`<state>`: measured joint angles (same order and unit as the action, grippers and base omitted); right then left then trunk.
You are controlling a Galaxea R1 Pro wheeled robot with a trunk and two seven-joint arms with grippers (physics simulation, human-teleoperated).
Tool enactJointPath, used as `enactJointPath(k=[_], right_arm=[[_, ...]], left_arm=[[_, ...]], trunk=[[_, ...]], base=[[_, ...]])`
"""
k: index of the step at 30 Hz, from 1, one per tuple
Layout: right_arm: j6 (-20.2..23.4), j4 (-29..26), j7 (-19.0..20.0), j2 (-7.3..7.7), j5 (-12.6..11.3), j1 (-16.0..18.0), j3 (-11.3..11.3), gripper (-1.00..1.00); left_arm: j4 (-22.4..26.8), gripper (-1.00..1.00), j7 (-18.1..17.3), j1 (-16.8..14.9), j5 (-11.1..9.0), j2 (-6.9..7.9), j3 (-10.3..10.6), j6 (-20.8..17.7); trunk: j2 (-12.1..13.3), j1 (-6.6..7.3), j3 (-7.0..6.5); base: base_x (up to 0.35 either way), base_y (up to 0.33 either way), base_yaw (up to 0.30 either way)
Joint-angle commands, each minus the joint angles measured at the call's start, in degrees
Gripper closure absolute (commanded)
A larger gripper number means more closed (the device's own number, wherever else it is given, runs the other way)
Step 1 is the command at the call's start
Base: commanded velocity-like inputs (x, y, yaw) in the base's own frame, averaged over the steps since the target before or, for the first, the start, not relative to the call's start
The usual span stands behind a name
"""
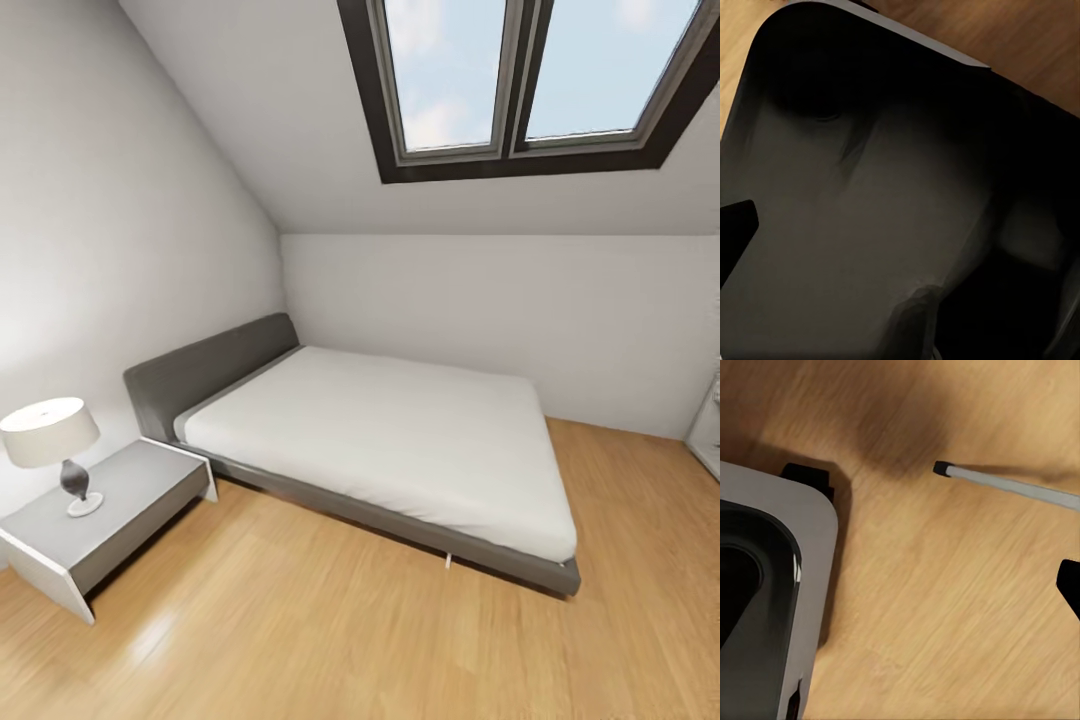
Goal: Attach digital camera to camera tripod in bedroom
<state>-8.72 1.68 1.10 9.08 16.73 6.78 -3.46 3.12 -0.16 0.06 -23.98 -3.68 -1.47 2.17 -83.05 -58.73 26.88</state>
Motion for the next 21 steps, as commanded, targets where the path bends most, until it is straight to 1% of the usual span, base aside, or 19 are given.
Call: enactJointPath(k=[1, 15, 18, 21], right_arm=[[-0.34, 0.18, 0.12, 0.01, 0.32, 0.08, -0.36, -1.00], [-0.34, 0.17, 0.09, 0.04, 0.32, 0.08, -0.33, -1.00], [-0.34, 0.17, 0.07, 0.02, 0.32, 0.08, -0.33, -1.00], [-0.34, 0.17, 0.06, -0.01, 0.32, 0.07, -0.32, -1.00]], left_arm=[[0.04, -1.00, -0.02, 0.01, -0.19, -0.01, -0.12, 0.12], [0.02, -1.00, -0.02, 0.01, -0.19, -0.01, -0.13, 0.12], [0.02, -1.00, -0.02, 0.00, -0.19, -0.01, -0.12, 0.12], [0.02, -1.00, -0.02, 0.02, -0.19, -0.01, -0.12, 0.12]], trunk=[[-0.03, 0.00, 0.05], [-0.03, 0.00, 0.05], [-0.03, 0.00, 0.05], [-0.03, 0.00, 0.05]], base=[[0.001, 0.006, -0.152], [0.001, 0.006, -0.152], [0.028, 0.097, -0.152], [0.073, 0.199, -0.146]])
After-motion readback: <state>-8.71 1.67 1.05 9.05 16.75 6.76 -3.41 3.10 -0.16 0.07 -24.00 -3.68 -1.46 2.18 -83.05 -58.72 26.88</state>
